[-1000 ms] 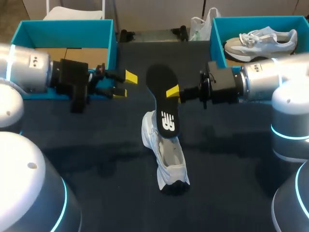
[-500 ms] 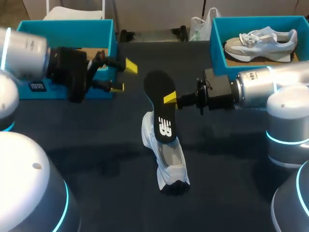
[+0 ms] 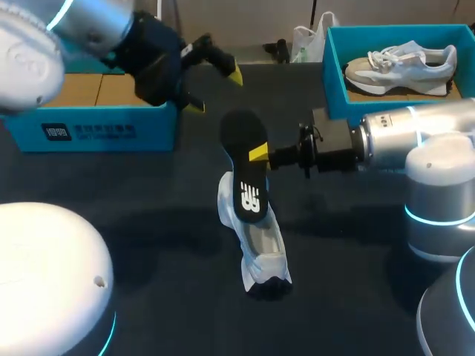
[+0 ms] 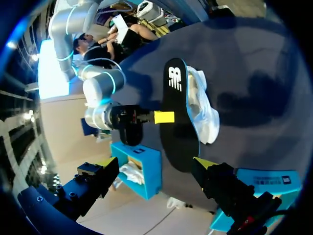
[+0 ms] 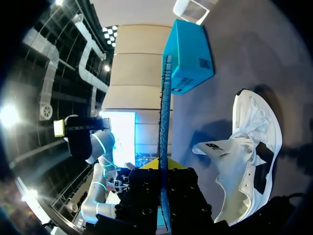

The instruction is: Take the shoe out of the shoebox, open the shoe tongue, remove and reinsert the insole, then place the shoe into the shoebox

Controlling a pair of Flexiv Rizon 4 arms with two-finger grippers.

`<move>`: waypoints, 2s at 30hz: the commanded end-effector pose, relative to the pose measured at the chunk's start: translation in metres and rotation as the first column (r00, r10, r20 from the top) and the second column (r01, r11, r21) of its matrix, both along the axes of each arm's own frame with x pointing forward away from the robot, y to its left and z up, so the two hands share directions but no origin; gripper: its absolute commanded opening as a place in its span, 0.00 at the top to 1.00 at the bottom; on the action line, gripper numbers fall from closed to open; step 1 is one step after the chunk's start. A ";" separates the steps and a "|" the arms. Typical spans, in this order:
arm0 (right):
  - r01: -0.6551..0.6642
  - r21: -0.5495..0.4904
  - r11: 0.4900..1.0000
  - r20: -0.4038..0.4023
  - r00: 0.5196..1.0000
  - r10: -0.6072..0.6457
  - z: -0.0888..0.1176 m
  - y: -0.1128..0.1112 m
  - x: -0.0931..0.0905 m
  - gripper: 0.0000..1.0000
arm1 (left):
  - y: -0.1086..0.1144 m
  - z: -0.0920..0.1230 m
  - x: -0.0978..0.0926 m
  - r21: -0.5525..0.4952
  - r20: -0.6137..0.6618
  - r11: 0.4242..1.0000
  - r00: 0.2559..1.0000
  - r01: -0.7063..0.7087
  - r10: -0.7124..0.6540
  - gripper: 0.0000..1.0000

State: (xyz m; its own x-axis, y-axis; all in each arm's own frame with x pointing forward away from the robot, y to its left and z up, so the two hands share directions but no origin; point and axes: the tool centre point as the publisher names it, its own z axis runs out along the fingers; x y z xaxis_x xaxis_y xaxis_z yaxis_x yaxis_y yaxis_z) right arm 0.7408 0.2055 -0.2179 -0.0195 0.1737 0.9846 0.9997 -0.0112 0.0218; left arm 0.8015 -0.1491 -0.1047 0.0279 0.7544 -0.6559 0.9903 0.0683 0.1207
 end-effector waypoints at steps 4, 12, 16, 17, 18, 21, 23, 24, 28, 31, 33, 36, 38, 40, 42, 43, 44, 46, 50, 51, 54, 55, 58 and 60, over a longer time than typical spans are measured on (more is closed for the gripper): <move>0.011 -0.001 1.000 -0.007 1.000 -0.011 -0.002 -0.001 -0.002 1.00 | -0.009 0.004 0.012 0.412 -0.100 0.909 0.989 -0.060 0.111 0.00; 0.020 0.000 1.000 -0.010 1.000 -0.020 -0.004 -0.002 -0.001 1.00 | -0.017 -0.009 0.014 0.507 -0.134 0.862 0.987 -0.012 0.093 0.00; 0.026 0.002 1.000 -0.012 1.000 -0.026 -0.005 -0.002 -0.002 1.00 | -0.021 -0.014 0.014 0.538 -0.145 0.843 0.985 0.002 0.090 0.00; 0.027 0.002 1.000 -0.013 1.000 -0.027 -0.005 -0.002 -0.002 1.00 | -0.021 -0.014 0.014 0.547 -0.141 0.837 0.986 0.000 0.093 0.00; 0.027 0.002 1.000 -0.014 1.000 -0.027 -0.005 -0.003 -0.002 1.00 | -0.022 -0.015 0.014 0.551 -0.145 0.834 0.985 0.000 0.095 0.00; 0.028 0.002 1.000 -0.015 1.000 -0.028 -0.006 -0.003 -0.002 1.00 | -0.023 -0.016 0.015 0.564 -0.151 0.826 0.983 -0.001 0.105 0.00; 0.027 0.002 1.000 -0.016 0.999 -0.027 -0.006 -0.003 -0.003 1.00 | -0.024 -0.017 0.015 0.565 -0.163 0.825 0.981 0.009 0.102 0.00; 0.027 0.003 1.000 -0.016 0.999 -0.027 -0.006 -0.003 -0.003 1.00 | -0.024 -0.017 0.015 0.564 -0.172 0.826 0.980 0.017 0.098 0.00; 0.021 0.002 1.000 -0.017 1.000 -0.021 -0.006 -0.003 -0.003 1.00 | -0.026 -0.020 0.015 0.570 -0.188 0.821 0.978 0.036 0.088 0.00; 0.018 -0.001 1.000 -0.016 1.000 -0.018 -0.005 -0.003 -0.003 1.00 | -0.026 -0.020 0.015 0.563 -0.189 0.826 0.979 0.038 0.083 0.00; 0.015 -0.002 1.000 -0.015 1.000 -0.015 -0.004 -0.002 -0.003 1.00 | -0.025 -0.020 0.014 0.557 -0.191 0.829 0.978 0.039 0.082 0.00; 0.012 -0.002 1.000 -0.014 1.000 -0.012 -0.003 -0.003 -0.002 1.00 | -0.025 -0.023 0.014 0.563 -0.195 0.826 0.977 0.044 0.081 0.00; 0.011 -0.001 1.000 -0.015 1.000 -0.012 -0.003 -0.003 -0.002 1.00 | -0.026 -0.024 0.013 0.564 -0.198 0.824 0.977 0.045 0.082 0.00; 0.012 -0.001 1.000 -0.016 1.000 -0.012 -0.003 -0.003 -0.002 1.00 | -0.027 -0.025 0.013 0.564 -0.201 0.824 0.976 0.047 0.081 0.00; 0.013 -0.001 1.000 -0.016 1.000 -0.013 -0.003 -0.003 -0.002 1.00 | -0.028 -0.025 0.013 0.564 -0.200 0.825 0.976 0.047 0.081 0.00; 0.012 -0.001 1.000 -0.016 1.000 -0.012 -0.003 -0.003 -0.002 1.00 | -0.028 -0.025 0.013 0.557 -0.198 0.830 0.977 0.044 0.082 0.00; 0.012 -0.001 1.000 -0.016 1.000 -0.012 -0.003 -0.003 -0.002 1.00 | -0.029 -0.025 0.013 0.548 -0.199 0.835 0.976 0.041 0.082 0.00; 0.011 -0.001 1.000 -0.016 1.000 -0.011 -0.002 -0.003 -0.003 1.00 | -0.028 -0.025 0.014 0.525 -0.202 0.850 0.976 0.037 0.082 0.00; 0.009 -0.001 1.000 -0.018 1.000 -0.009 -0.002 -0.004 -0.002 1.00 | -0.020 -0.024 0.016 0.415 -0.220 0.909 0.973 0.032 0.066 0.00; 0.008 -0.001 1.000 -0.018 1.000 -0.008 -0.001 -0.004 -0.002 1.00 | -0.018 -0.023 0.017 0.381 -0.223 0.924 0.973 0.025 0.065 0.00; 0.007 -0.001 1.000 -0.018 1.000 -0.007 0.000 -0.005 -0.002 1.00 | -0.008 -0.023 0.018 0.285 -0.239 0.958 0.969 0.000 0.071 0.00; 0.006 0.000 1.000 -0.018 1.000 -0.006 0.000 -0.005 -0.002 1.00 | -0.005 -0.024 0.018 0.248 -0.252 0.969 0.965 -0.004 0.069 0.00; 0.004 0.000 1.000 -0.017 1.000 -0.004 0.002 -0.005 -0.002 1.00 | 0.006 -0.025 0.015 0.112 -0.289 0.993 0.956 -0.020 0.052 0.00; 0.004 0.000 1.000 -0.016 1.000 -0.004 0.003 -0.006 -0.002 1.00 | 0.015 -0.028 0.011 0.012 -0.332 0.999 0.943 -0.032 0.034 0.00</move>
